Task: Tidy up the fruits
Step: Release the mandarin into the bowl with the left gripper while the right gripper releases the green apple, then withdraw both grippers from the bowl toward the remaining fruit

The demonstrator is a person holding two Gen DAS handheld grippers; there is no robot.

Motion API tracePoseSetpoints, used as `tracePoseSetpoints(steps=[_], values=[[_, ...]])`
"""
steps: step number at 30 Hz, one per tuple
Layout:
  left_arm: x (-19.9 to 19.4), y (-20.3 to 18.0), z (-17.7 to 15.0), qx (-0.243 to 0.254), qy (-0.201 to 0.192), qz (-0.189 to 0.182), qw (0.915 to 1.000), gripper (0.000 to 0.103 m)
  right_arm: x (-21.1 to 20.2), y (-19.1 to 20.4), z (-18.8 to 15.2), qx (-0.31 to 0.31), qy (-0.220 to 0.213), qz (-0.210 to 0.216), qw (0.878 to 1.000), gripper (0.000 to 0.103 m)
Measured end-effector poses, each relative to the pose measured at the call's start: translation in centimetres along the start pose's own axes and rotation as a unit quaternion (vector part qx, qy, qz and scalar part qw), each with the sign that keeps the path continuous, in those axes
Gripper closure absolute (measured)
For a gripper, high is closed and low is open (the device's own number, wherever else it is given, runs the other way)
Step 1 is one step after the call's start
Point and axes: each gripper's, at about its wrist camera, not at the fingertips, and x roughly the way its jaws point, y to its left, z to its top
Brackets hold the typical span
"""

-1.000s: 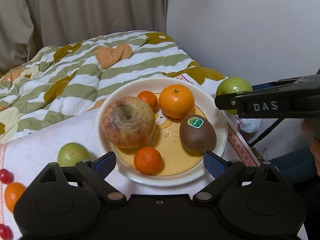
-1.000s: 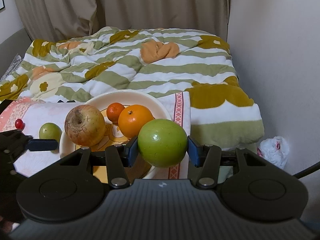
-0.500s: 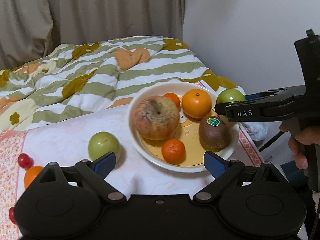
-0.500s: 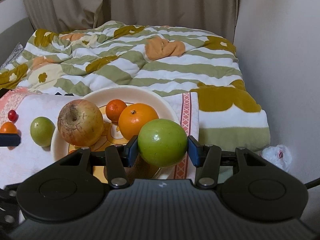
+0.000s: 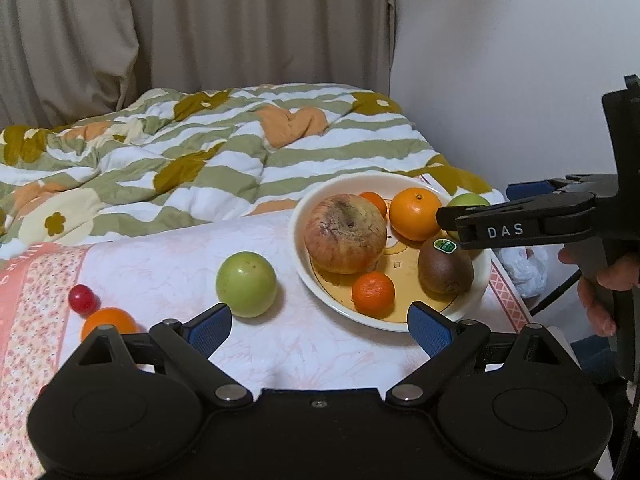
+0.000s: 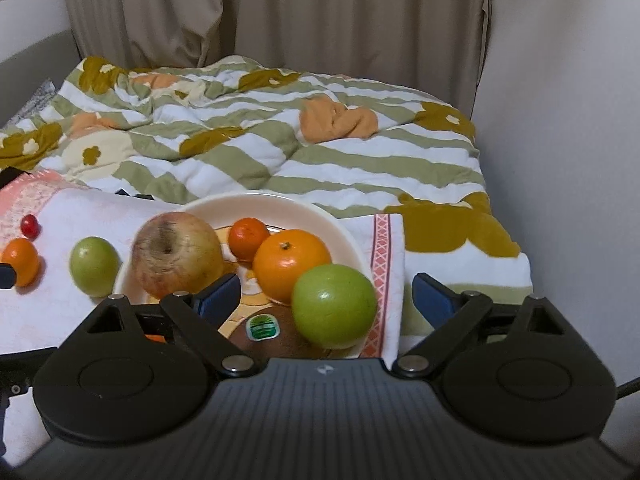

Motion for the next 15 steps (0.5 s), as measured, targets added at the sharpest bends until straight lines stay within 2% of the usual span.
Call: tracePoseSetpoints(steps=[9, 15], values=[[-3.8, 0.6, -1.2, -0.022, -0.031, 0.015, 0.9992, 0.006, -4.3, 1.2, 0.4, -0.004, -0.022, 0.013, 1.0, 0.0], [-7.3, 1.8, -2.3, -0.045, -0.055, 0.038, 0.9967, 0.006, -7.6, 3.3, 0.3, -0.022, -0.037, 0.028, 0.999, 0.0]])
